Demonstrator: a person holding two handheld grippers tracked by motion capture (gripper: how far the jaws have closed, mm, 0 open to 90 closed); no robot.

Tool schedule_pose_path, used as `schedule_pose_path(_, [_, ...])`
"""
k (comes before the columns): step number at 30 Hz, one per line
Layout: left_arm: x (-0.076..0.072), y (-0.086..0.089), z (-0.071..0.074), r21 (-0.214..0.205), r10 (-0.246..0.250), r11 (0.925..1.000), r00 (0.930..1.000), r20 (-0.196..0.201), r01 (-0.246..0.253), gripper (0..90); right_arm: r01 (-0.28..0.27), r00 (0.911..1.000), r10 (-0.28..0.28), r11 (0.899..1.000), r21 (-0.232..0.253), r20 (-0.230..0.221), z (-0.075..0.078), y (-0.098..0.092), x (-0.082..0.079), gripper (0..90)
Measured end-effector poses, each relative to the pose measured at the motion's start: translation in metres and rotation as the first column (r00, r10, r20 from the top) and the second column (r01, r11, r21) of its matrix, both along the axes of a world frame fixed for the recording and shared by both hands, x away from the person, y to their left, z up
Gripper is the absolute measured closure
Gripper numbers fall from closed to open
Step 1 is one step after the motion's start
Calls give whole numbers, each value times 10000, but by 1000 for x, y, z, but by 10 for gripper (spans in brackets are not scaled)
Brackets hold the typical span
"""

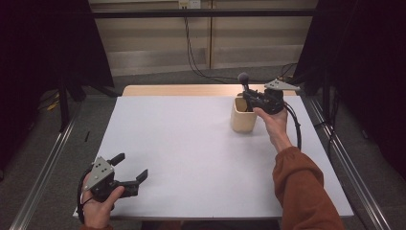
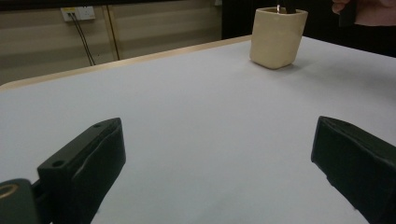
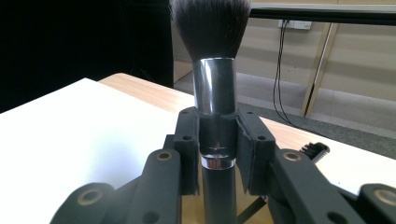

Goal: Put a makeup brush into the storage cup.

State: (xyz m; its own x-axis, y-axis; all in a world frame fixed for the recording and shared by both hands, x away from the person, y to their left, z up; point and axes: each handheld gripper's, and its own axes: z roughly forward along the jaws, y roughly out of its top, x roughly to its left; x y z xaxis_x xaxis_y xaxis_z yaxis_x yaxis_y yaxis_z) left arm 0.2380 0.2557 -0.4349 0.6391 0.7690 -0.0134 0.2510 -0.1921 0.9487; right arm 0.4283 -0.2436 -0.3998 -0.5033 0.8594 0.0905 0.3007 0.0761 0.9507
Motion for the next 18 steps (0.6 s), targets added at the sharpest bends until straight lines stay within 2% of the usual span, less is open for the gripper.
schedule_pose_path(18, [0, 0, 0, 1, -21, 10000, 10000, 34, 21, 31, 29, 9996, -32, 9999, -120, -279, -9, -8, -7, 721])
